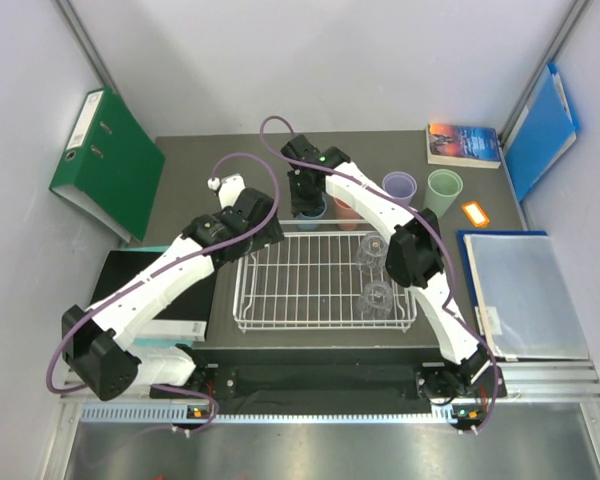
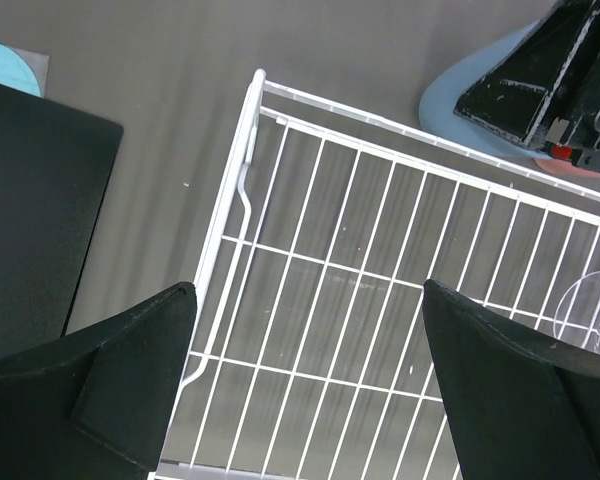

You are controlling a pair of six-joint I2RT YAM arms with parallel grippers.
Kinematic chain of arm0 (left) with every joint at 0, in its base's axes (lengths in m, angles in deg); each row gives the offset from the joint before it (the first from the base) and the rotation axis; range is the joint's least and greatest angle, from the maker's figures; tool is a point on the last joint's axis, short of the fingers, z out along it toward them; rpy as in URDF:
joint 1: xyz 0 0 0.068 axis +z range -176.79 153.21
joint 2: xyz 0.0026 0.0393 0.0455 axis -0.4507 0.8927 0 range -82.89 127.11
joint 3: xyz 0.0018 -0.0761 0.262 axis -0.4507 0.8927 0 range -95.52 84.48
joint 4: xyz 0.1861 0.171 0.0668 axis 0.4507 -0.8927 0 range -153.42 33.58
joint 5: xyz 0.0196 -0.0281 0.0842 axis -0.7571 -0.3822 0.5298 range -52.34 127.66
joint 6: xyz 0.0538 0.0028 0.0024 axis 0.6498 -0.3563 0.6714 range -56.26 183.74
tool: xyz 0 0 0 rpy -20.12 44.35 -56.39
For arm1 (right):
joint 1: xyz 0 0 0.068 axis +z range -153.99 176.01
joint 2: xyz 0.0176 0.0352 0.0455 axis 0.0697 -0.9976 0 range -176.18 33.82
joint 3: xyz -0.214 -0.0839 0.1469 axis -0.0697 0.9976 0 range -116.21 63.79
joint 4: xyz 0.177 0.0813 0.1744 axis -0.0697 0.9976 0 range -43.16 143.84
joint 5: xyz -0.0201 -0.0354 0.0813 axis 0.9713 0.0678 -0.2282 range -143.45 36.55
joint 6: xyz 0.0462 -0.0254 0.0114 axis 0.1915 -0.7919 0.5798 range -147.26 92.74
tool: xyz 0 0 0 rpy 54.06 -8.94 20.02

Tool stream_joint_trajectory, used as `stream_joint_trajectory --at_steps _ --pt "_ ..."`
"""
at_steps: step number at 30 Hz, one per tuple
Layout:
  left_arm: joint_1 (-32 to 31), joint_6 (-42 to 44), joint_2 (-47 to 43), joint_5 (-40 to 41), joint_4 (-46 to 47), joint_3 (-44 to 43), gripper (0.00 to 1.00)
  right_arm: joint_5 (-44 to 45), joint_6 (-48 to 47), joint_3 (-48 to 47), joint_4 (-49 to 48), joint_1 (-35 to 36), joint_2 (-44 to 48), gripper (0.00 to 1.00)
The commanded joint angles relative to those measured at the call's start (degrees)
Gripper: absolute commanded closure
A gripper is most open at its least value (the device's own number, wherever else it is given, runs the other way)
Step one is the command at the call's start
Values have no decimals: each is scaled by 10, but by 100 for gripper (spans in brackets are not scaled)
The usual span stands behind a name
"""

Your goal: Unload the cups from the dish rack

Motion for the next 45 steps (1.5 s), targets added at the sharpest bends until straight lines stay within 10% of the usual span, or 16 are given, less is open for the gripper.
stream_joint_trajectory --at_steps 1,19,30,45 --pt "2 -4 5 -3 5 2 1 -5 -6 -28 -25 -5 1 70" --pt "2 38 -35 9 60 2 1 27 -35 -7 -156 -8 239 39" --pt "-112 119 10 -6 149 -58 1 128 -89 508 -306 -8 700 35" --pt "-128 -51 -3 77 112 20 1 150 -61 811 -265 36 839 29"
